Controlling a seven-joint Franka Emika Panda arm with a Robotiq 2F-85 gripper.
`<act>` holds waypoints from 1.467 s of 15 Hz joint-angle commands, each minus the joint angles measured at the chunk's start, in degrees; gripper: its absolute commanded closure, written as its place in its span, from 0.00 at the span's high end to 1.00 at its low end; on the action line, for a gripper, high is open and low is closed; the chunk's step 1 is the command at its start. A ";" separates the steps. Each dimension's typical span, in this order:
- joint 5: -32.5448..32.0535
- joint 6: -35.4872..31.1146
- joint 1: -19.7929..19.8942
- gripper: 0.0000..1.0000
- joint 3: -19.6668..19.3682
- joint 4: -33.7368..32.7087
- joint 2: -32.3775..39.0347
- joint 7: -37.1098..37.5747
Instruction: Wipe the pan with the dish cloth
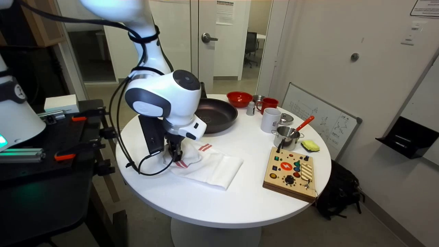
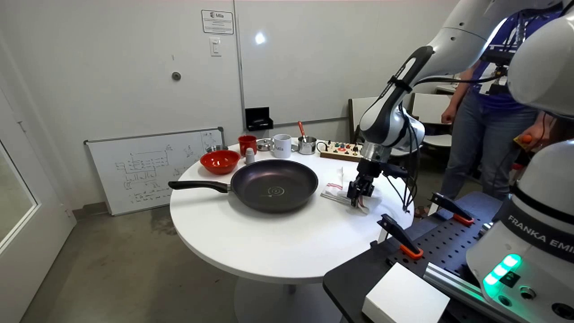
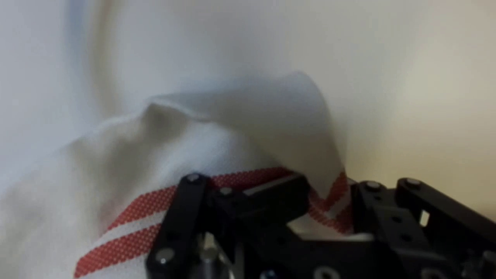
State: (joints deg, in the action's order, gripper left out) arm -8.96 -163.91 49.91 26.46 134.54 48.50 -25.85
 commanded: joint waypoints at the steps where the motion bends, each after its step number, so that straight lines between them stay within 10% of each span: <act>1: 4.71 6.65 4.23 0.00 2.63 -4.78 4.29 -5.85; 11: 1.59 -4.58 -7.08 0.00 -0.46 -0.33 -7.28 -4.93; 22: 4.12 -0.59 -17.63 0.00 -3.60 -0.91 -22.17 -6.15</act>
State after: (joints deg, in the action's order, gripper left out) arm -6.33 -166.52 34.79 24.43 132.42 31.78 -30.96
